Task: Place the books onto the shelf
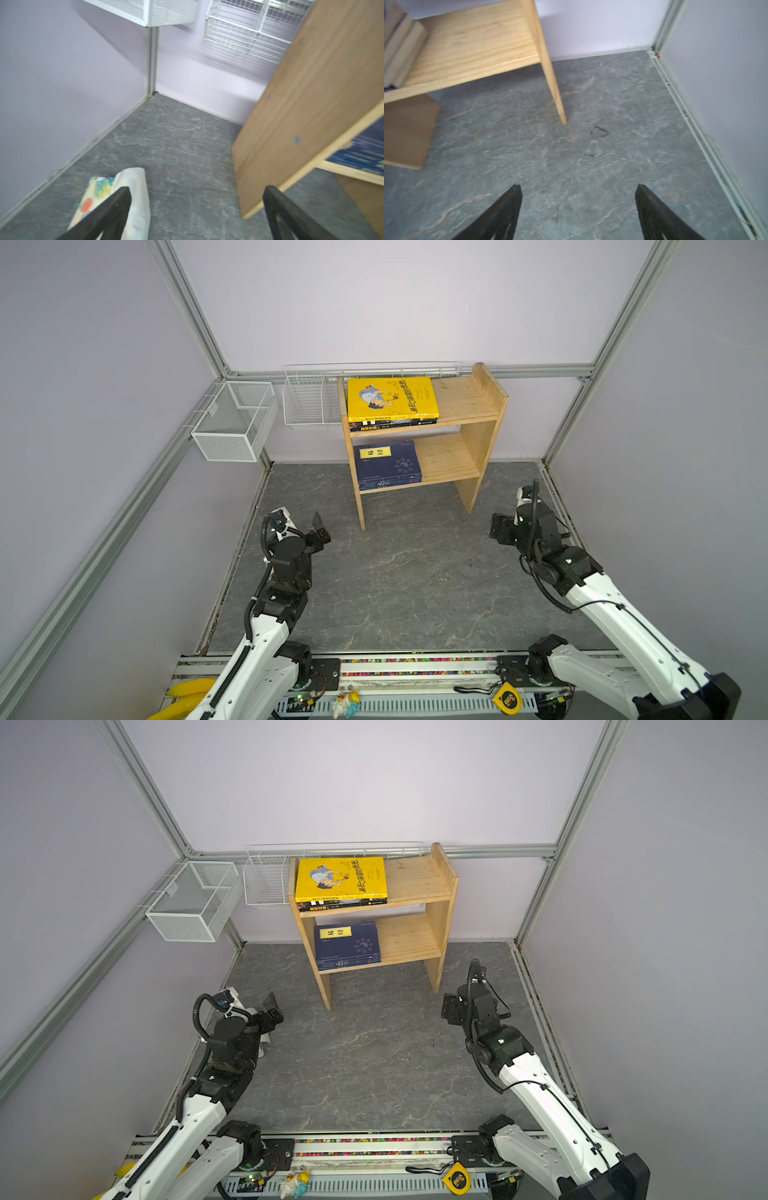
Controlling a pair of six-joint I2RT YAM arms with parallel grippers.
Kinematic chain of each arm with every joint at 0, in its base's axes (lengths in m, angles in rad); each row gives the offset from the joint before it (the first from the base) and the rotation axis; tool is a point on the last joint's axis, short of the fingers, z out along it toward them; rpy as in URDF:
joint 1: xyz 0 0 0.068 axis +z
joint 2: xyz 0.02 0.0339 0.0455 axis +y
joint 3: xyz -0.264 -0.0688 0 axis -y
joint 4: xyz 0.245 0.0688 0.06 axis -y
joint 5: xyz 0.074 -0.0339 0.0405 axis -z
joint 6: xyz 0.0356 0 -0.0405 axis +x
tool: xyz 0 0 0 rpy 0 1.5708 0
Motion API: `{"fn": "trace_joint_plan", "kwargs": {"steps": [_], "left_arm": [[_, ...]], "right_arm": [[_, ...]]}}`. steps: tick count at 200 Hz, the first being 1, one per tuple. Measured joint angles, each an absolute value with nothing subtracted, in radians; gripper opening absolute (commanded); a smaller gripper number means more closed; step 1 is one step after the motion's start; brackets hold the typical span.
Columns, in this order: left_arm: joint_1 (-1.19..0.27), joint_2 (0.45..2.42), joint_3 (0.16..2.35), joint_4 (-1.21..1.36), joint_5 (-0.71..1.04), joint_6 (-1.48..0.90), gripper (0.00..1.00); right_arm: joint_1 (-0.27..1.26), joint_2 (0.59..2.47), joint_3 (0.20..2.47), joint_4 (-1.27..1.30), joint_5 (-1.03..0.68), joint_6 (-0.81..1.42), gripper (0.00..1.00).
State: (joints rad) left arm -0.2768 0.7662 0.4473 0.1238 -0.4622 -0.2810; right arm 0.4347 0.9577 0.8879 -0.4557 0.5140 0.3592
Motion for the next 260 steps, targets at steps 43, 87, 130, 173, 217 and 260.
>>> {"fn": "trace_joint_plan", "kwargs": {"steps": [43, 87, 130, 173, 217, 260], "left_arm": [[-0.269, 0.952, 0.355, 0.345, -0.608, -0.177, 0.99], [-0.2, 1.077, 0.273, 0.5, -0.642, -0.139, 0.99], [-0.155, 1.22, 0.263, 0.672, -0.625, -0.12, 0.99], [-0.138, 1.499, 0.295, 0.917, -0.54, -0.065, 0.99], [-0.121, 1.547, 0.368, 0.887, -0.477, -0.055, 0.99], [-0.111, 1.551, 0.379, 0.908, -0.454, -0.055, 0.99]], "right_arm": [[0.405, 0.881, 0.808, -0.496, 0.693, 0.371, 0.89], [0.347, 0.801, 0.733, -0.503, 0.772, 0.395, 0.89], [0.3, 0.775, 0.652, -0.441, 0.767, 0.391, 0.89], [0.242, 0.838, 0.615, -0.379, 0.706, 0.361, 0.89], [0.156, 0.85, 0.511, -0.197, 0.627, 0.305, 0.89], [0.068, 0.987, 0.434, 0.062, 0.546, 0.236, 0.89]]}}
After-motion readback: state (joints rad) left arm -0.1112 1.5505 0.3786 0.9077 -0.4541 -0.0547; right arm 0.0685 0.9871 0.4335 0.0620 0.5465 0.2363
